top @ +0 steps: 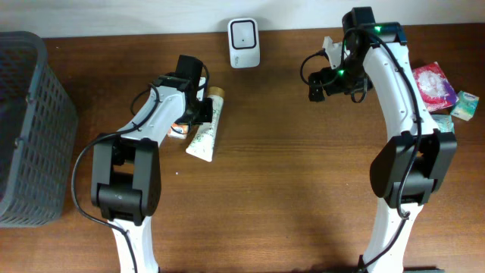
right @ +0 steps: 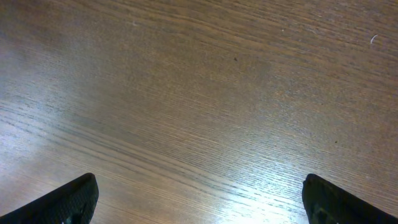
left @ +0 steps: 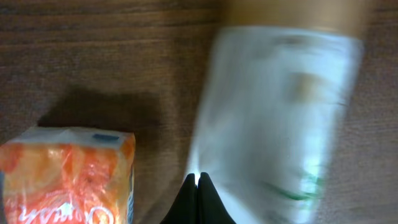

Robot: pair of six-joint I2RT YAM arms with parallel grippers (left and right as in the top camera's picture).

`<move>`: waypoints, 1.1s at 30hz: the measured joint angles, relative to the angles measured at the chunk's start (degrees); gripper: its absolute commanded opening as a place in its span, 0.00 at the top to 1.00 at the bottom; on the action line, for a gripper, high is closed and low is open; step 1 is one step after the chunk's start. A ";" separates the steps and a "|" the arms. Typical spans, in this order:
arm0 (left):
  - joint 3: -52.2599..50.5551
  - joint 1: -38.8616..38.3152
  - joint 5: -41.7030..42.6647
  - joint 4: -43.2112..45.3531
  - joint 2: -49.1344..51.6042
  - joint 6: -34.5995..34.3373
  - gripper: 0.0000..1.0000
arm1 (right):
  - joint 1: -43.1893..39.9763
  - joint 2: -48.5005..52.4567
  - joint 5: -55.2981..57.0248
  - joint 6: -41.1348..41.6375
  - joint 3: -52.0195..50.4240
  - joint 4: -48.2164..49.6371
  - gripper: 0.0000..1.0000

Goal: Scan the item barcode

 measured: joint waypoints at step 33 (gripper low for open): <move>23.93 5.07 -12.13 -29.11 3.08 -10.62 0.01 | 2.16 0.26 -19.63 8.09 -12.61 -0.72 0.01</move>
